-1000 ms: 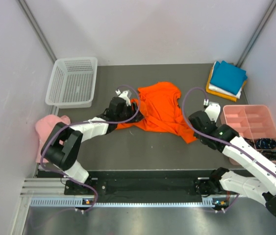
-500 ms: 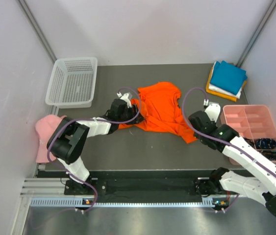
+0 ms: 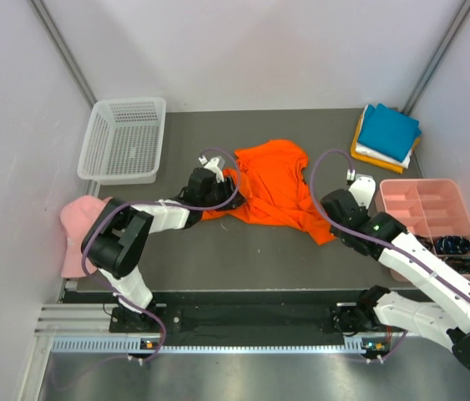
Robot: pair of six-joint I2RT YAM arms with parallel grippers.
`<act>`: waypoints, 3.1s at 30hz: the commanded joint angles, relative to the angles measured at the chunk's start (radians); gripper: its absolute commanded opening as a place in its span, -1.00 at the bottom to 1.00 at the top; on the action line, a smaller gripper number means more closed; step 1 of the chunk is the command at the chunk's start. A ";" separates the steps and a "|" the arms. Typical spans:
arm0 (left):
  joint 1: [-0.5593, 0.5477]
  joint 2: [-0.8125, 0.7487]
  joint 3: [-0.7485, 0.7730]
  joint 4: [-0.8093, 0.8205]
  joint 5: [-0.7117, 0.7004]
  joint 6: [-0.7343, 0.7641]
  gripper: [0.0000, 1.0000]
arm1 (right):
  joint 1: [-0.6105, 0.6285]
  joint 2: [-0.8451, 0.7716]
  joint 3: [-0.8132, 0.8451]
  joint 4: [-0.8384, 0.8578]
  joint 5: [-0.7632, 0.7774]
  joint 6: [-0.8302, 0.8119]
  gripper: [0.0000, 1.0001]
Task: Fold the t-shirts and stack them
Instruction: Flatten out the tshirt
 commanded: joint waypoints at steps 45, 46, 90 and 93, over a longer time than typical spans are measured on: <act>0.039 0.008 0.082 0.082 0.070 -0.035 -1.00 | 0.009 0.013 0.018 0.003 0.018 -0.012 -1.00; 0.041 -0.009 0.086 0.056 0.060 -0.026 -1.00 | 0.008 0.010 0.016 0.003 0.020 -0.012 -1.00; 0.059 -0.042 0.082 -0.267 0.072 0.097 -1.00 | 0.008 0.024 0.013 0.024 -0.006 -0.006 -1.00; 0.059 -0.061 0.080 -0.272 0.066 0.097 -1.00 | 0.008 0.029 0.016 0.024 -0.014 -0.006 -1.00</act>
